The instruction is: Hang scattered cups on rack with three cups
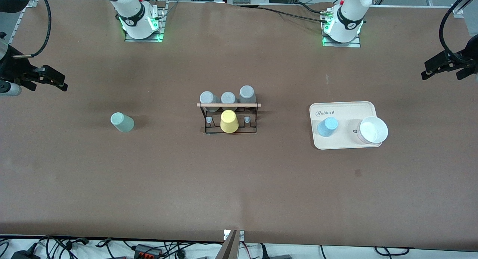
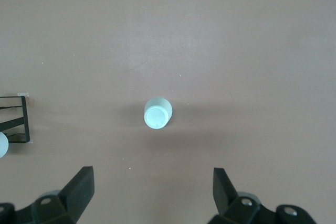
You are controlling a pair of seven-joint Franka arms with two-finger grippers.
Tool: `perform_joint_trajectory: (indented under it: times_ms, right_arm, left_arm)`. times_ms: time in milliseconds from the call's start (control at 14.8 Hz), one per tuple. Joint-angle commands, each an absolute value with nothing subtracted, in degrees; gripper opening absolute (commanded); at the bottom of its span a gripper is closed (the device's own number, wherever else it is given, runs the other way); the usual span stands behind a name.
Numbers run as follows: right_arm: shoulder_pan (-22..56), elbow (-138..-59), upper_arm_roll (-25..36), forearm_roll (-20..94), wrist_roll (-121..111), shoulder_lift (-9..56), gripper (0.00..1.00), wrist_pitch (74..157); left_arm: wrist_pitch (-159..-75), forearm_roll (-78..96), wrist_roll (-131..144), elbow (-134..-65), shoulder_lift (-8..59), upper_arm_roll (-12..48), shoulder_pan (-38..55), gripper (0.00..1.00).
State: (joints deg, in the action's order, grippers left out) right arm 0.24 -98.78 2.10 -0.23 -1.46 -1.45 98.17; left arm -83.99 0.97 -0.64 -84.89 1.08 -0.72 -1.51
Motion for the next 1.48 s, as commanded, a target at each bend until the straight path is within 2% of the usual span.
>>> perform_joint_trajectory:
  times_ms: [0,943,1415]
  right_arm:
    - [-0.1,-99.0,1.7,-0.4,-2.6,-2.5,1.0,97.5]
    - [-0.2,-98.9,1.8,-0.4,-2.5,-2.6,1.0,97.7]
    - [-0.2,-99.0,1.8,-0.4,-2.5,-2.6,1.0,97.6]
  left_arm:
    - [-83.4,0.0,-1.2,-84.5,1.1,-0.4,-1.8,1.0]
    - [-83.3,0.0,-1.1,-84.5,1.1,-0.4,-1.8,1.0]
    - [-83.5,0.4,3.0,-84.2,7.6,2.3,-0.4,1.0]
